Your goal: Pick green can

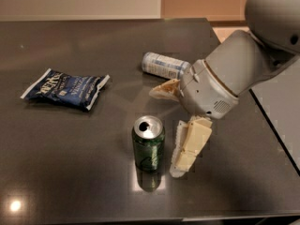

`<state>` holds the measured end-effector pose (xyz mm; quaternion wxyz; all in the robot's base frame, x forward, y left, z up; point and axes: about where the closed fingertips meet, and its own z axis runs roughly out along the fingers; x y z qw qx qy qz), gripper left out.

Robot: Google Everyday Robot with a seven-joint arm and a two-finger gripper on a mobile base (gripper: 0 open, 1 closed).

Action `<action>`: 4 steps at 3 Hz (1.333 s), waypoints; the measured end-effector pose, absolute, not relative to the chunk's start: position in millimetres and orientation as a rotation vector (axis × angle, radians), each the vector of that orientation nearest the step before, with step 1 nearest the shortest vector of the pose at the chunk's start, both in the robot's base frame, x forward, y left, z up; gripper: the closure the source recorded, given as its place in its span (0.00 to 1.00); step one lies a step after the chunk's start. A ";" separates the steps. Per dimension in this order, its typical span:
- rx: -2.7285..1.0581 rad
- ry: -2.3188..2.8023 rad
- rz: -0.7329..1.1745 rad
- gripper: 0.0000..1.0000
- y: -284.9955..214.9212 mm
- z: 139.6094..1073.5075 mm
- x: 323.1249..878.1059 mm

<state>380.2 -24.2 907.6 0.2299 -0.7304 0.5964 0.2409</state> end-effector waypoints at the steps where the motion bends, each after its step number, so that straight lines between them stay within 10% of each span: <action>1: -2.038 1.614 0.697 0.00 -11.2 897.6 379.1; 4: -2.050 1.597 0.718 0.64 0.6 901.7 389.9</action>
Offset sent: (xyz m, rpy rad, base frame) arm 0.0141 0.0290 -0.0207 -0.0056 0.0265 0.0488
